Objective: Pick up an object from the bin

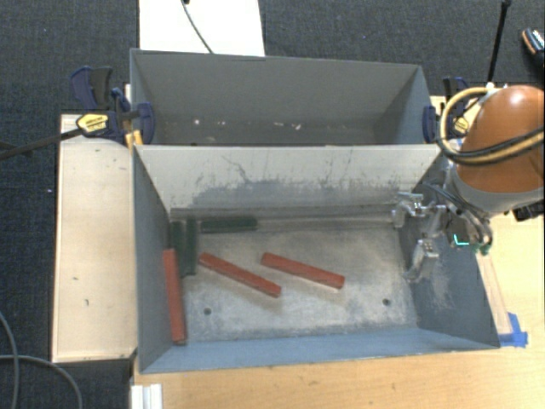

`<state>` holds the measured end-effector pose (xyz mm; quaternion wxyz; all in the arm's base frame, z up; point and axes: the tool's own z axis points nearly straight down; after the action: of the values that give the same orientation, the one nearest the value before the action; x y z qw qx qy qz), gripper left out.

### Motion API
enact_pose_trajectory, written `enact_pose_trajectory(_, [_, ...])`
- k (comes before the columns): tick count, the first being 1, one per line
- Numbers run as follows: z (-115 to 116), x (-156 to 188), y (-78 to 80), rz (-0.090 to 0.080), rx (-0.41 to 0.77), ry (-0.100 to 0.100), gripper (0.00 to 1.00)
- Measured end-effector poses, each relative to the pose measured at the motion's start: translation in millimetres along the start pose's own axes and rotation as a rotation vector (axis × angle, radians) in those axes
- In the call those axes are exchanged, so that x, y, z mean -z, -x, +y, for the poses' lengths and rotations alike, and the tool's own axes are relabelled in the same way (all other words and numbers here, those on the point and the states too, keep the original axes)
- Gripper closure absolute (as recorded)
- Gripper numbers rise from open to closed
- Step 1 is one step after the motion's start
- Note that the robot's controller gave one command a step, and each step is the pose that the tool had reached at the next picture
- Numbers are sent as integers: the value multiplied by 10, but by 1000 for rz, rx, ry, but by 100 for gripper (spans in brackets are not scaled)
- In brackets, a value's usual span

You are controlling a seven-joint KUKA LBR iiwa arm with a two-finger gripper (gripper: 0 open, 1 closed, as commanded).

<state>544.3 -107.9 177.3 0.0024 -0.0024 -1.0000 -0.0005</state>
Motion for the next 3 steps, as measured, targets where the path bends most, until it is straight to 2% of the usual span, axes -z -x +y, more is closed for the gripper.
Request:
enact_pose_trajectory(1, [628, -1110, 87, 0, 45, 2, 0])
enact_pose_trajectory(2, [1217, -1050, 122, -9, 18, 3, 0])
enact_pose_trajectory(3, [1169, -1051, 121, -8, 17, -1, 100])
